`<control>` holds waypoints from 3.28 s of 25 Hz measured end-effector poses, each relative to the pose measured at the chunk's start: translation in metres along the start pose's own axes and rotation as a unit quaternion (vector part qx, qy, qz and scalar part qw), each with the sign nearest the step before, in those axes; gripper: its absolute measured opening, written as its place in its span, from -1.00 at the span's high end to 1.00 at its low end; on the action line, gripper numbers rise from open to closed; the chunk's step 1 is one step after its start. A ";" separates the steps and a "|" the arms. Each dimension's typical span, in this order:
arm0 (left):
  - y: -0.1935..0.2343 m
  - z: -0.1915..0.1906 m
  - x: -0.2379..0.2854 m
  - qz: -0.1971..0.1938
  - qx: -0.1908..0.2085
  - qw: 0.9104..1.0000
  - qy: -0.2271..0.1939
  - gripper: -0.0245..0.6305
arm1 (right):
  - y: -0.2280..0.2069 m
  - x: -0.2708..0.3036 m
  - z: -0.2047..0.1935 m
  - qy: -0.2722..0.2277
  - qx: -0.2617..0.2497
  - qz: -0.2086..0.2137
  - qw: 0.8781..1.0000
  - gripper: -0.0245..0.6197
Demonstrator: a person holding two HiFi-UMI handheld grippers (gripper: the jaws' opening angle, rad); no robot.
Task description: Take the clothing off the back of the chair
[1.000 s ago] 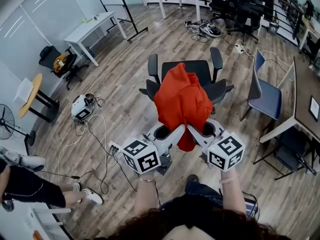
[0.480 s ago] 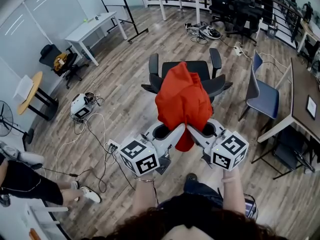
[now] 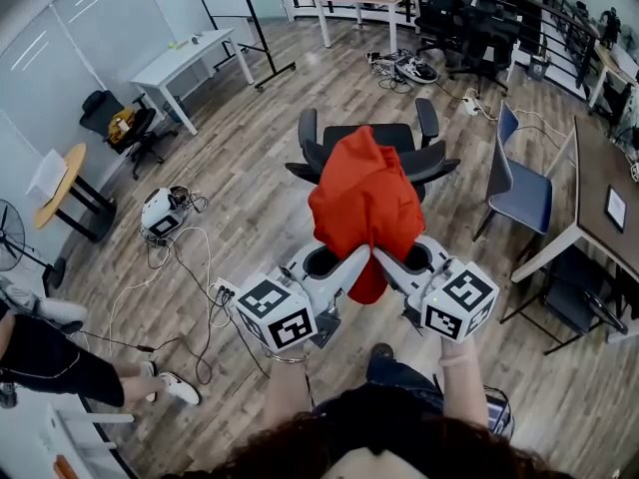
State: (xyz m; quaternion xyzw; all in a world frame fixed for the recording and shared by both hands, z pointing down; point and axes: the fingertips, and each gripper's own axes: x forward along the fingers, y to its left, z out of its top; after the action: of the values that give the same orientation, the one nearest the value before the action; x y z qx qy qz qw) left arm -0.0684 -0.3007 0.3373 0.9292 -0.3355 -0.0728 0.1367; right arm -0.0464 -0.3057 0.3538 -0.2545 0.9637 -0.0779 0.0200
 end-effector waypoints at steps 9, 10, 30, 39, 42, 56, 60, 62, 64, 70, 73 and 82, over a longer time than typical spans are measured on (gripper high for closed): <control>-0.025 0.000 -0.019 -0.008 0.008 1.000 -0.003 0.62 | 0.027 -0.016 0.003 -0.009 -0.007 -0.001 1.000 0.70; -0.028 0.001 -0.021 -0.009 0.009 1.000 -0.004 0.62 | 0.030 -0.017 0.003 -0.009 -0.009 -0.001 1.000 0.70; -0.083 -0.008 -0.083 -0.008 0.013 1.000 -0.011 0.62 | 0.106 -0.047 -0.003 -0.013 -0.022 -0.005 1.000 0.69; -0.116 -0.012 -0.118 -0.009 0.014 1.000 -0.018 0.62 | 0.149 -0.066 -0.005 -0.014 -0.036 -0.016 0.999 0.67; -0.126 -0.015 -0.129 -0.008 0.019 1.000 -0.017 0.62 | 0.163 -0.073 -0.007 -0.012 -0.042 -0.022 0.999 0.67; -0.169 -0.026 -0.167 0.003 0.059 0.998 -0.013 0.63 | 0.210 -0.106 -0.011 -0.002 -0.061 -0.054 0.997 0.67; -0.179 -0.029 -0.169 0.006 0.063 0.998 -0.012 0.63 | 0.215 -0.116 -0.011 0.000 -0.063 -0.057 0.996 0.67; -0.185 -0.030 -0.166 0.006 0.065 0.998 -0.013 0.63 | 0.214 -0.122 -0.010 0.000 -0.065 -0.058 0.996 0.67; -0.191 -0.030 -0.164 0.006 0.067 0.998 -0.014 0.63 | 0.216 -0.129 -0.008 -0.001 -0.065 -0.060 0.996 0.67; -0.219 -0.031 -0.160 0.010 0.069 0.997 -0.015 0.63 | 0.222 -0.156 0.000 0.002 -0.070 -0.062 0.996 0.67; -0.233 -0.032 -0.158 0.014 0.071 0.997 -0.016 0.63 | 0.225 -0.169 0.002 0.000 -0.069 -0.061 0.996 0.67; -0.268 -0.043 -0.159 0.034 0.081 0.996 -0.012 0.63 | 0.237 -0.206 0.001 0.001 -0.067 -0.054 0.996 0.67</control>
State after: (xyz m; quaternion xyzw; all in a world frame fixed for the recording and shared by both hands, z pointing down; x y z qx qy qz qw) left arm -0.0183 0.0084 0.3039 0.9245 -0.3729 -0.0521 0.0590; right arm 0.0172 -0.0013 0.3150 -0.3068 0.9517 -0.0143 -0.0026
